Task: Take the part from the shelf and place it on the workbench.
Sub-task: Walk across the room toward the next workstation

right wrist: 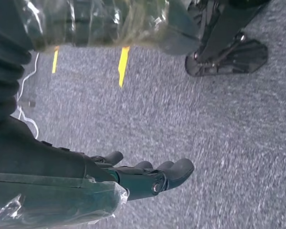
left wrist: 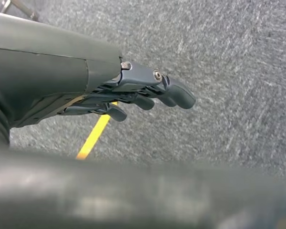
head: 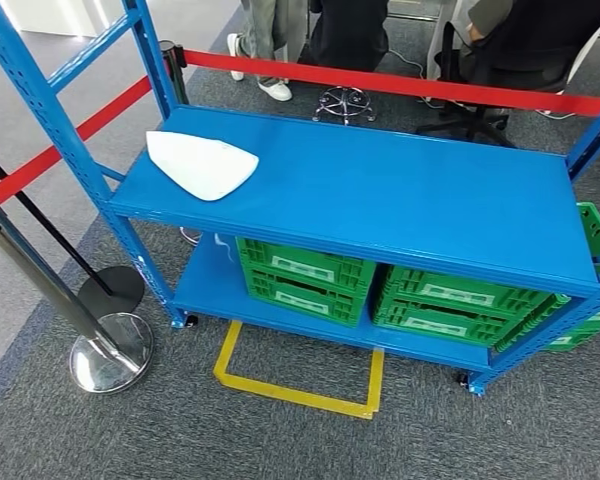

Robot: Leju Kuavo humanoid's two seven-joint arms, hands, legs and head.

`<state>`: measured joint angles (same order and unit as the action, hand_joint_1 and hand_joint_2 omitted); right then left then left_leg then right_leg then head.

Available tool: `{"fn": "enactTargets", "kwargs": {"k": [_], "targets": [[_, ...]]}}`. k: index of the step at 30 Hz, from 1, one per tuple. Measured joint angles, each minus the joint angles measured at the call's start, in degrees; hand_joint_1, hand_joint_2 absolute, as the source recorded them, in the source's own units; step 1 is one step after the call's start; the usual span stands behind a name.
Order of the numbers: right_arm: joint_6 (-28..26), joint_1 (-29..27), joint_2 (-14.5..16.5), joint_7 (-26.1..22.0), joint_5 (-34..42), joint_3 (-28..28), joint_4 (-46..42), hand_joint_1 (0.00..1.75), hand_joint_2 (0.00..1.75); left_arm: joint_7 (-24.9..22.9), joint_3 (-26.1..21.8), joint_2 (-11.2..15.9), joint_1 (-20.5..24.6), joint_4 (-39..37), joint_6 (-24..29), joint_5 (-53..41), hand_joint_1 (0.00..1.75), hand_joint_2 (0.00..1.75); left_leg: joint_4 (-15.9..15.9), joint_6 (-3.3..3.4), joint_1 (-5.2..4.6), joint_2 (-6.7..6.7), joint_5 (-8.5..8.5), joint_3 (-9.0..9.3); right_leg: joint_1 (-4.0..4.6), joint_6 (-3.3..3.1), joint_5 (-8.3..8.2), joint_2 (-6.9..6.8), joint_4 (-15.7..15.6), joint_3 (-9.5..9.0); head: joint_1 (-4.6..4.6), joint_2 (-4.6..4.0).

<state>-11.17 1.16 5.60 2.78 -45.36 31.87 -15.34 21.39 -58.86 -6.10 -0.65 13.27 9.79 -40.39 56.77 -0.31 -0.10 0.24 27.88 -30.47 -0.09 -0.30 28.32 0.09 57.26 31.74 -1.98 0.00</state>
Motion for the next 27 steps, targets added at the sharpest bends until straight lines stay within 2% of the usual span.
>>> {"fn": "enactTargets", "kwargs": {"k": [5, 11, 27], "targets": [[1.3, -1.2, -0.5, -0.4, 5.5, -3.6, -0.7, 0.0, 0.0, -2.6, 7.0, 0.7, -0.7, 0.2, -1.2, 4.9, 0.0, 0.0, 0.1, 0.32, -0.19, 0.01, -0.1, -0.08, -0.18, 0.63, -0.38, 0.05, -0.3, -0.58, -0.01, 0.0], [3.0, -2.4, -1.2, -0.8, 12.1, -7.9, -1.7, 0.0, 0.0, -5.7, 15.2, 1.7, -1.7, 1.1, -2.6, 10.8, 0.0, 0.0, 0.1, 0.47, -0.22, 0.01, -0.04, -0.08, -0.24, 0.95, -0.37, 0.04, -0.3, -0.63, -0.03, 0.0], [7.3, -6.1, -3.2, -1.8, 29.8, -19.8, -4.3, 0.0, 0.0, -14.0, 37.4, 3.8, -4.7, 4.5, -6.3, 26.6, 0.0, 0.0, 0.1, 0.4, -0.02, 0.01, -0.09, -0.06, -0.08, 0.98, -0.32, 0.04, -0.2, -0.6, -0.04, 0.0]]}}
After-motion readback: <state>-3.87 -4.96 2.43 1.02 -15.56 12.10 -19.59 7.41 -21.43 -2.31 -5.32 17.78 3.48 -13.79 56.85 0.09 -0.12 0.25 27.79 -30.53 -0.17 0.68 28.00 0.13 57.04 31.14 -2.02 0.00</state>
